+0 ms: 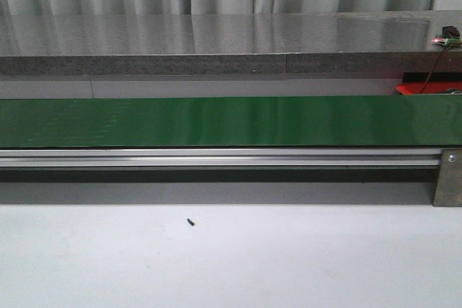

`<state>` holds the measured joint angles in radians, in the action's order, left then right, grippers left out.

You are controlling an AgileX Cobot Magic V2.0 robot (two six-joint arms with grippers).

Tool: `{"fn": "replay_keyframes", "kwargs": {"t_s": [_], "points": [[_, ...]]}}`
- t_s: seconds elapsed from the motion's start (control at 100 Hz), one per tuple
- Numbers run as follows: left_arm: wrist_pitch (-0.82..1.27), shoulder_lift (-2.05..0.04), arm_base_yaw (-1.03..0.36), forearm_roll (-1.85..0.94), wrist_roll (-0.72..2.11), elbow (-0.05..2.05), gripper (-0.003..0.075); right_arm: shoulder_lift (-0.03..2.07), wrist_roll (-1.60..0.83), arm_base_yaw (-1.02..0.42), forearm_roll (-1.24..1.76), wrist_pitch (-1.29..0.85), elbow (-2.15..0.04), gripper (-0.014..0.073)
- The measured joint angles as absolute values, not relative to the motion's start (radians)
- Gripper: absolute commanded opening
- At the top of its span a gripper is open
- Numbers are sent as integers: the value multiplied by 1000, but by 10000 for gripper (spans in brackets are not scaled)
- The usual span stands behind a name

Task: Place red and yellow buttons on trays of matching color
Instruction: 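Lower the left gripper and grasp a red-capped button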

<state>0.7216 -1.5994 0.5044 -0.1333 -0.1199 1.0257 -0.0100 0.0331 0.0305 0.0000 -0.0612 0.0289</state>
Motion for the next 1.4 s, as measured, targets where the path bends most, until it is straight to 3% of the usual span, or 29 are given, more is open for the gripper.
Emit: {"fn": "replay_keyframes", "kwargs": {"t_s": [0.57,0.74,1.0,1.4], "points": [[686,-1661,554,-64,-184,1030,540,-10,33,30,0,-61,29,-67],[673,-1695,554,-62,-184,1032,438,-10,33,30,0,-61,29,-67],[631,-1705,554,-62,-184,1034,182,-10,33,30,0,-61,29,-67],[687,-1643,554,-62,-184,1034,169,-10,33,30,0,-61,29,-67]]}}
